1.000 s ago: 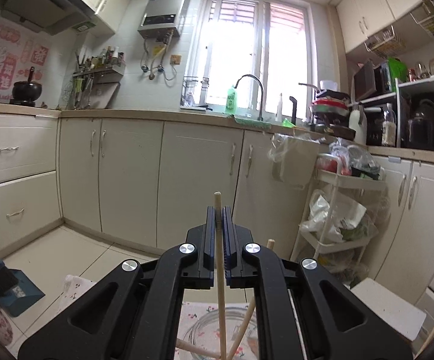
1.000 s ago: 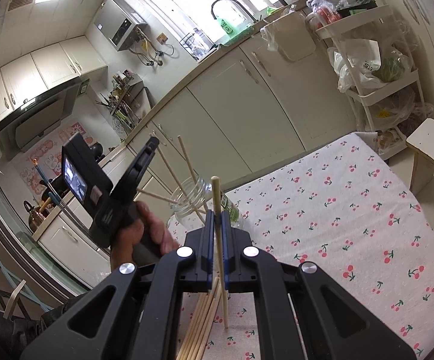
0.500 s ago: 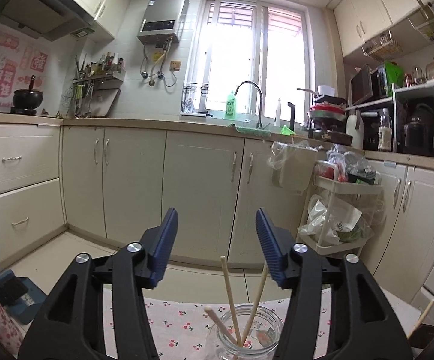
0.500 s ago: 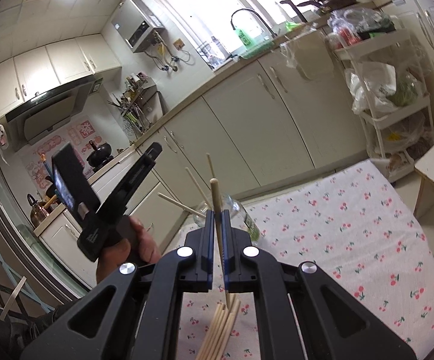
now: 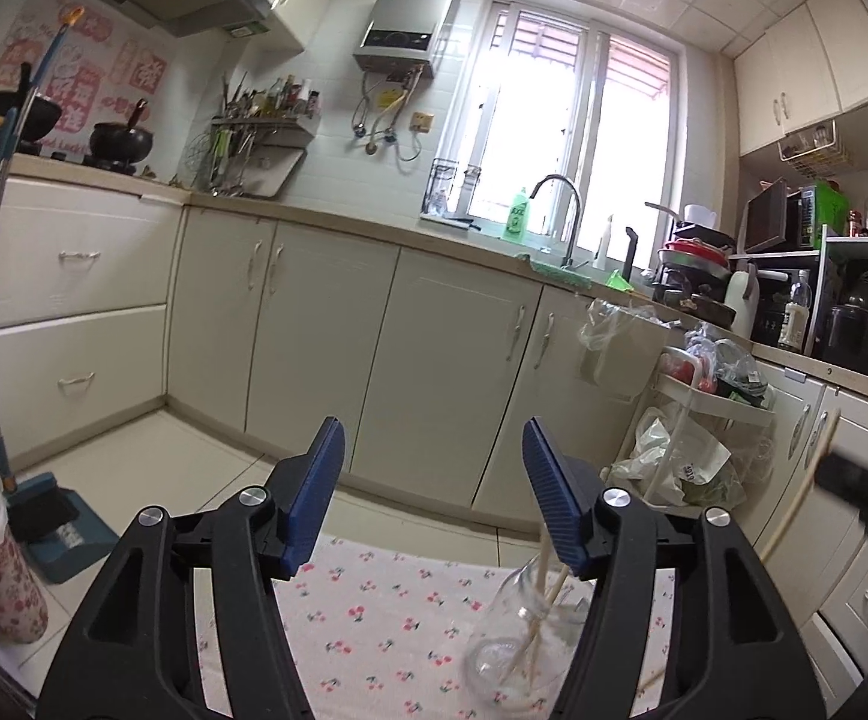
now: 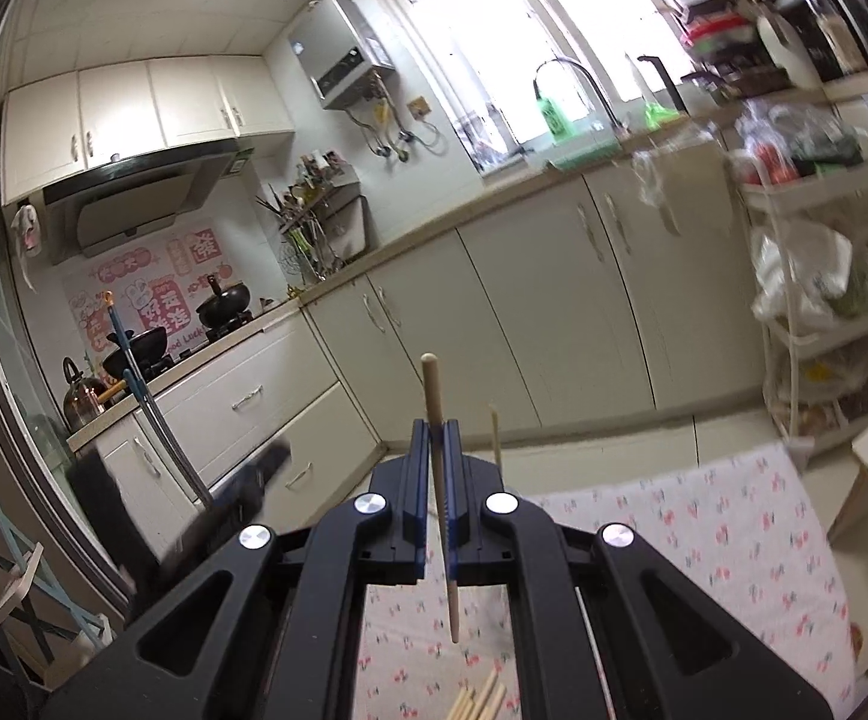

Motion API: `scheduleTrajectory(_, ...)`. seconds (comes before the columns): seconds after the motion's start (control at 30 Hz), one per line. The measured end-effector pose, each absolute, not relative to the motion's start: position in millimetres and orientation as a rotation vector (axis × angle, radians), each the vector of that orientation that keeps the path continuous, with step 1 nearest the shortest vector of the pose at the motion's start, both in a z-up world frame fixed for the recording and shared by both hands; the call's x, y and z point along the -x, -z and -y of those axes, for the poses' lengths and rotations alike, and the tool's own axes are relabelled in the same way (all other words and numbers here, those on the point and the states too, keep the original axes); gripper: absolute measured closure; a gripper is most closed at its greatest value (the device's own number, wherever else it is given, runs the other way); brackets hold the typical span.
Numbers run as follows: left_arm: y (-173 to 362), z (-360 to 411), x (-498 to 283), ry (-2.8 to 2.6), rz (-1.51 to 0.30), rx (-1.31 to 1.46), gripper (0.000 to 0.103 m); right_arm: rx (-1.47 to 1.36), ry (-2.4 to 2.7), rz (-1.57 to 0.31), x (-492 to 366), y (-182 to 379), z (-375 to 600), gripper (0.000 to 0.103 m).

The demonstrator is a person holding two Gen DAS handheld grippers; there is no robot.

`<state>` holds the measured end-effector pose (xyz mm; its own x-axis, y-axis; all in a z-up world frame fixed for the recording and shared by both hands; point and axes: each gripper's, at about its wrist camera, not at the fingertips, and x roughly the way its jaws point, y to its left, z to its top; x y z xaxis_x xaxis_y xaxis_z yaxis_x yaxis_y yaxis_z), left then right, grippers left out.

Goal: Organize utensils
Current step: 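Lower the held stick into the jar and open the right tool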

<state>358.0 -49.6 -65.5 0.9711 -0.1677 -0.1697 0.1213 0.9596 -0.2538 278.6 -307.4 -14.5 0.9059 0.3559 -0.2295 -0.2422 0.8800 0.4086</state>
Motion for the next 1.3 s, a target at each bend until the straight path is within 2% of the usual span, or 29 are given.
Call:
scheduleTrajectory(0.23, 83.9, 28.3, -353.8, 0.125, -0.242, 0.278, 0.044, -0.303, -0.313, -0.242, -301.5, -22.7, 295.3, 0.098)
scheduleTrajectory(0.4, 92.7, 18.8, -351.6, 0.119, -0.264, 0.297, 0.044, -0.275, -0.3, -0.251, -330.1, -25.0, 287.3, 0.098)
scheduleTrajectory(0.77, 105.2, 4.5, -354.6, 0.113, -0.303, 0.321, 0.044, -0.235, -0.271, -0.374, -374.7, 18.5, 271.6, 0.098)
scheduleTrajectory(1.1, 107.0, 3.8, -351.2, 0.121, -0.322, 0.316, 0.043, -0.238, -0.272, -0.478, -370.8, 50.9, 271.8, 0.098)
scheduleTrajectory(1.2, 108.9, 8.4, -350.7, 0.143, -0.36, 0.299, 0.037, -0.269, -0.276, -0.543, -358.3, 64.1, 276.3, 0.098)
scheduleTrajectory(1.3, 115.9, 16.4, -348.3, 0.183, -0.434, 0.268, 0.033, -0.269, -0.279, -0.685, -335.9, 97.2, 272.0, 0.098)
